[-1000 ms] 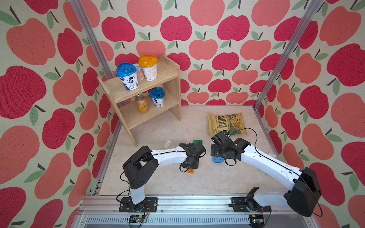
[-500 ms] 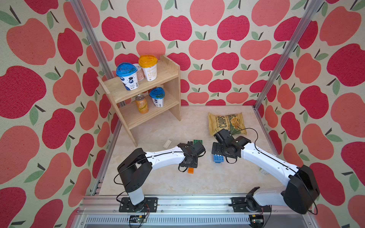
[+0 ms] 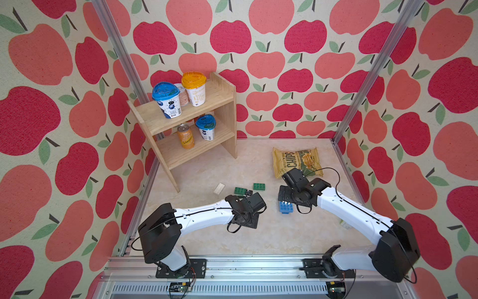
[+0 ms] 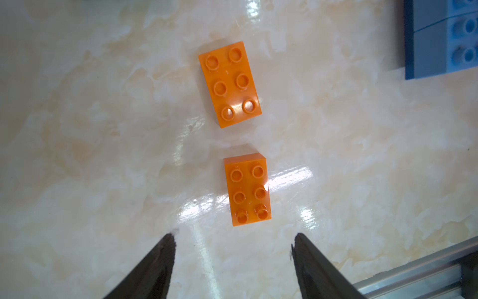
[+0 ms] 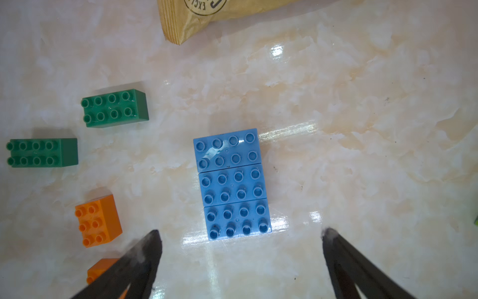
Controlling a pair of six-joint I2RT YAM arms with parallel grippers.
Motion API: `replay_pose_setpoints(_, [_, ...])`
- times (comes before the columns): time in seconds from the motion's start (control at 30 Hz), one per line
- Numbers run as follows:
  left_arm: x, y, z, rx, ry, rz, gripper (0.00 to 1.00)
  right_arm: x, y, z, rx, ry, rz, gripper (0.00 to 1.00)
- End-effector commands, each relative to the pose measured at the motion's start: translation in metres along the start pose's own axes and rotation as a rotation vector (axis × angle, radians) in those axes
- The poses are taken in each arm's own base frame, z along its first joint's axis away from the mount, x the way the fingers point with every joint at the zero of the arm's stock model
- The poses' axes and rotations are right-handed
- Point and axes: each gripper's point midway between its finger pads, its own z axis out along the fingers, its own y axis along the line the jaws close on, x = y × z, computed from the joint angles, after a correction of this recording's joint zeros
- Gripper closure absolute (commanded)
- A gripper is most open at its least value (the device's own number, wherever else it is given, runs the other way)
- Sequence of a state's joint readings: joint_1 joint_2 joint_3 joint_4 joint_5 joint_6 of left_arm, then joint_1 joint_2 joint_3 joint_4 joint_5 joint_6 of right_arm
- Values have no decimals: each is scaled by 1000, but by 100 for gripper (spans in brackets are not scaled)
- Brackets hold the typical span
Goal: Assemble a rectangle with lego
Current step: Move the lego brick at the center of the board.
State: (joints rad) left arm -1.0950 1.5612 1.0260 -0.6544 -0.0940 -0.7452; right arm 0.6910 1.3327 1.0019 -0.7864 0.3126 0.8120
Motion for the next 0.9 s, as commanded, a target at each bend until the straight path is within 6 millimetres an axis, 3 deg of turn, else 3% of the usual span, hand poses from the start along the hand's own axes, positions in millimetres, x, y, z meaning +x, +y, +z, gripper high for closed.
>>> replay_pose_setpoints(0.0, [8, 1, 5, -39, -8, 55, 25, 0, -9, -6, 22, -4, 2, 0])
replay_pose_setpoints(0.37, [15, -1, 25, -48, 32, 156, 32, -2, -17, -11, 44, -29, 26, 0])
replay_pose_setpoints(0.63, [10, 2, 39, -47, 57, 76, 35, -4, -17, -12, 46, -37, 20, 0])
replay_pose_setpoints(0.87, [2, 0, 46, -77, 66, 44, 45, -5, -14, -9, 40, -31, 10, 0])
